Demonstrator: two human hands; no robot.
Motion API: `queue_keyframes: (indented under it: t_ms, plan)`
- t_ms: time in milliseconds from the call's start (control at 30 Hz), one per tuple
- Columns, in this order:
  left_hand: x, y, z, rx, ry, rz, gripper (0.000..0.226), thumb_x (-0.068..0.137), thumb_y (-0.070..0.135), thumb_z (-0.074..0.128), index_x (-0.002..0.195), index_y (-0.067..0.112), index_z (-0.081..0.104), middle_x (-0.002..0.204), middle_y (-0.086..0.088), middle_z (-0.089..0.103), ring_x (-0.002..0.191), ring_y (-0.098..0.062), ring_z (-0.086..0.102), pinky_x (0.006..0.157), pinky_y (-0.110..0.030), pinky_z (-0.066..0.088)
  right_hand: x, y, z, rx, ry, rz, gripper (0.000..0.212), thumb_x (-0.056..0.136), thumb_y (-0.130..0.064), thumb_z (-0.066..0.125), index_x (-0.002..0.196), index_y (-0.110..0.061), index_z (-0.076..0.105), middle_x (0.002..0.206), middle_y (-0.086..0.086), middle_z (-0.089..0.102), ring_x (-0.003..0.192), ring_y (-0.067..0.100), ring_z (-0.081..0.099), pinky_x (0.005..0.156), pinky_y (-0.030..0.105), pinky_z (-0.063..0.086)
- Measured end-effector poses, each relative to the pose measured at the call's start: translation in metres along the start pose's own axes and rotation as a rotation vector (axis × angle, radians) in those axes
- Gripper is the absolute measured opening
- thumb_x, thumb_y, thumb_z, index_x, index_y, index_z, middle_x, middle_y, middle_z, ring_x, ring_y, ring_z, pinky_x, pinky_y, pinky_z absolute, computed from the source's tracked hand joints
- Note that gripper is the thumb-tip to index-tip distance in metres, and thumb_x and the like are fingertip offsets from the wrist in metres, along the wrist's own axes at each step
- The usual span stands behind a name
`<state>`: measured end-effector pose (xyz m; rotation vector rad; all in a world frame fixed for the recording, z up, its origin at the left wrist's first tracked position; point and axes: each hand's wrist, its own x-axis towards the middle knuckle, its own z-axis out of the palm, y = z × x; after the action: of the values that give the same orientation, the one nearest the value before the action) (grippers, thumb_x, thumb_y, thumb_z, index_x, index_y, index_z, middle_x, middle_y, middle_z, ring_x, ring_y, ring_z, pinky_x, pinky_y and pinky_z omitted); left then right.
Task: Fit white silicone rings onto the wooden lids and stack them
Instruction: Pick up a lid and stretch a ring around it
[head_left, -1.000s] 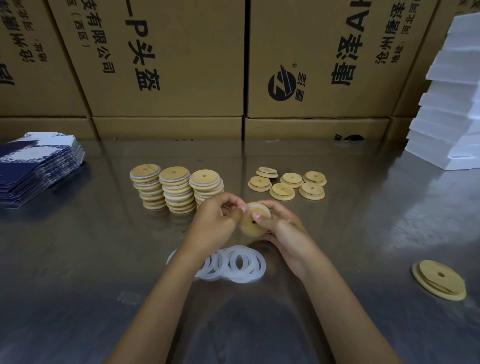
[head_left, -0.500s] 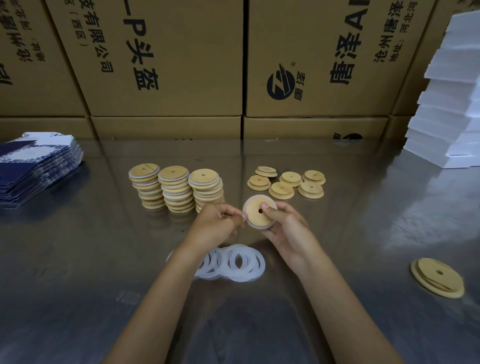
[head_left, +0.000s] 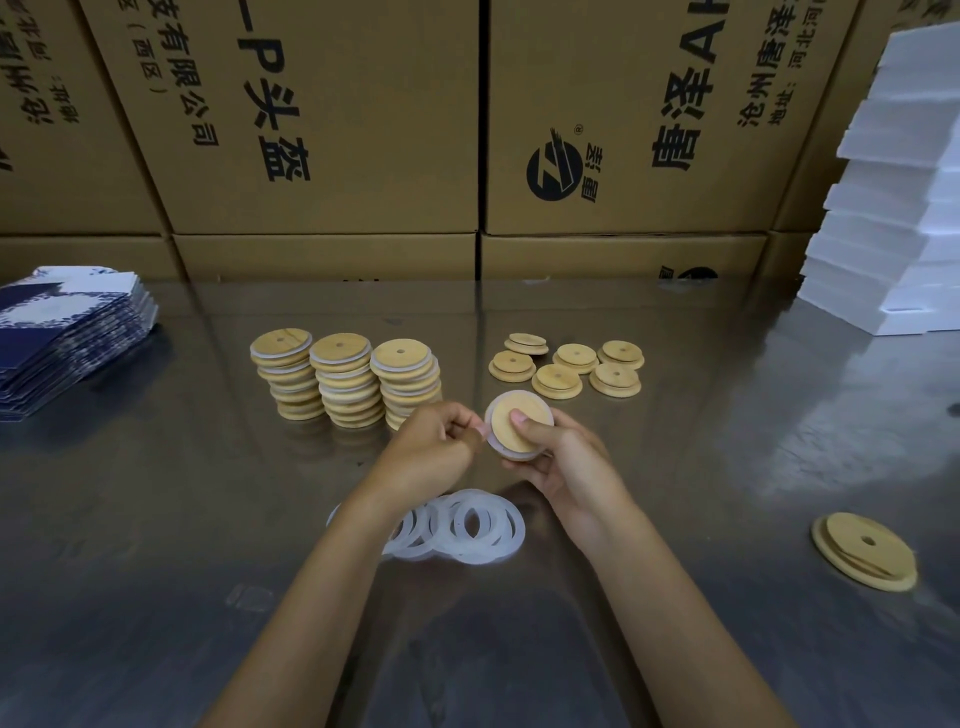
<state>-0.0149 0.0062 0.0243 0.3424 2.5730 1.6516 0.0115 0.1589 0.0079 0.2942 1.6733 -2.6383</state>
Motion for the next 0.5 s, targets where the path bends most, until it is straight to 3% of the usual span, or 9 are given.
queue_keyframes:
  t_ms: [133,200,267,367,500]
  plan:
    - [-0.002,0.0,0.004,-0.066,0.04,0.007,0.012,0.093,0.018,0.062,0.084,0.02,0.07,0.073,0.003,0.065,0.069,-0.009,0.057,0.071,-0.024,0.047,0.0,-0.003,0.0,0.051,-0.005,0.002,0.029,0.093,-0.009,0.067,0.121,-0.002,0.065,0.111,0.016,0.074,0.093,0.021,0.071,0.077,0.028,0.059]
    - [-0.003,0.0,0.006,-0.094,0.028,0.011,0.011,0.091,0.017,0.065,0.083,0.019,0.072,0.074,0.005,0.069,0.069,-0.005,0.059,0.073,-0.023,0.049,0.0,-0.005,0.0,0.095,-0.005,0.007,0.031,0.092,-0.008,0.068,0.122,0.0,0.063,0.115,0.019,0.073,0.098,0.024,0.072,0.086,0.032,0.059]
    - [-0.004,0.001,0.01,-0.095,-0.038,0.001,0.012,0.09,0.016,0.066,0.08,0.02,0.073,0.07,0.009,0.07,0.065,-0.001,0.059,0.072,-0.02,0.048,0.0,-0.006,-0.001,0.136,-0.006,0.008,0.032,0.091,-0.007,0.068,0.121,0.003,0.061,0.112,0.021,0.074,0.095,0.025,0.073,0.085,0.033,0.06]
    - [-0.005,0.001,0.018,-0.111,-0.069,-0.018,0.015,0.09,0.015,0.067,0.077,0.019,0.073,0.067,0.008,0.071,0.059,0.002,0.058,0.066,-0.017,0.048,0.0,-0.007,0.0,0.167,-0.006,0.01,0.026,0.091,-0.004,0.068,0.114,0.002,0.059,0.097,0.02,0.074,0.077,0.024,0.072,0.069,0.03,0.061]
    - [-0.003,-0.001,0.018,-0.145,0.056,-0.017,0.013,0.088,0.015,0.069,0.075,0.018,0.073,0.065,0.009,0.069,0.057,0.003,0.058,0.062,-0.014,0.046,0.002,-0.007,-0.003,0.164,-0.016,0.019,0.021,0.09,-0.004,0.068,0.106,-0.003,0.056,0.095,0.019,0.074,0.081,0.026,0.073,0.077,0.032,0.061]
